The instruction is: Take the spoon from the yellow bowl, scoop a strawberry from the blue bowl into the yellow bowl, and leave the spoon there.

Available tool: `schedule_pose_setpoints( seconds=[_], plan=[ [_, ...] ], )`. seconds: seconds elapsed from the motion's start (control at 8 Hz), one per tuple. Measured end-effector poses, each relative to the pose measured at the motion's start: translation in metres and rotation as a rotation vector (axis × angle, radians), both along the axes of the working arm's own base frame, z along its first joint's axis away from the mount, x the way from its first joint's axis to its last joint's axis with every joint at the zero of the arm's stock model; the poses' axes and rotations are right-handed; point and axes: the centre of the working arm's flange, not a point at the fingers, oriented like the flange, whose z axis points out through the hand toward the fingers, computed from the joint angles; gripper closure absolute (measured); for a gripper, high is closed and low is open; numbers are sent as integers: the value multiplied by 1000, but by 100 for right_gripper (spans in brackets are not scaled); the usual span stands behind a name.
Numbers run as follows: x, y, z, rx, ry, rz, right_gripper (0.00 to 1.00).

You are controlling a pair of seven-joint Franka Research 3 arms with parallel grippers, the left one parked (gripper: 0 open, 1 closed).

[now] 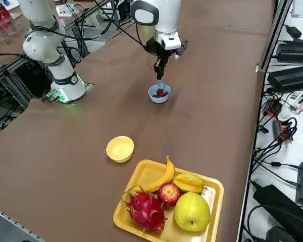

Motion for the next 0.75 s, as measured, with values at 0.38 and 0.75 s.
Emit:
schedule_pose_setpoints(
  seconds=[0.38, 0.75],
  plan=[
    [1, 1, -1, 4, -8, 17, 89],
    [2, 2, 0, 8, -11, 36, 89]
  ],
)
